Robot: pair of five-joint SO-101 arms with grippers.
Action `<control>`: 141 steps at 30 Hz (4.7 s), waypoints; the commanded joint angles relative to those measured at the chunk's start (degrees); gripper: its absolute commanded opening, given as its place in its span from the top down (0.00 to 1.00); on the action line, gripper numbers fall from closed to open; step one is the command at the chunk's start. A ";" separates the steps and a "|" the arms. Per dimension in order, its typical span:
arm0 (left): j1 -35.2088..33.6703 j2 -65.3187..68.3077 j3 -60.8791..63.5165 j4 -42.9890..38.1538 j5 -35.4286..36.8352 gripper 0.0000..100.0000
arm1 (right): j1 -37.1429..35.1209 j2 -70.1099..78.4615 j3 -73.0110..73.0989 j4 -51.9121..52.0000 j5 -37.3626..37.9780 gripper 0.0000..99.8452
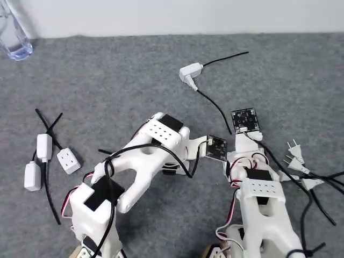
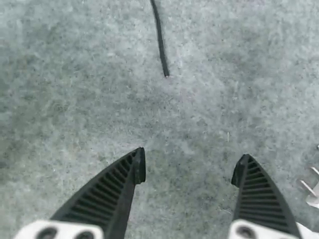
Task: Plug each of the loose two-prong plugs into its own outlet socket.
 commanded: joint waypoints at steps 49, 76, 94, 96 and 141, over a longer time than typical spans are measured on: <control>-4.04 0.00 -8.04 0.00 13.54 0.77 | -1.80 -0.31 -1.49 -1.19 -0.26 0.72; -10.99 -1.05 -8.22 -10.02 13.63 0.77 | -3.30 -0.31 -1.41 -1.19 -0.18 0.72; -9.58 -0.62 -4.18 -14.95 13.89 0.77 | -2.95 -0.48 -1.41 -1.10 -0.18 0.72; -8.79 -0.62 -0.66 -18.20 13.89 0.77 | -2.95 -0.75 -1.41 -1.01 -0.18 0.72; 1.23 -1.23 3.30 -7.56 9.67 0.94 | 3.56 -0.92 -2.20 -2.33 -2.29 0.72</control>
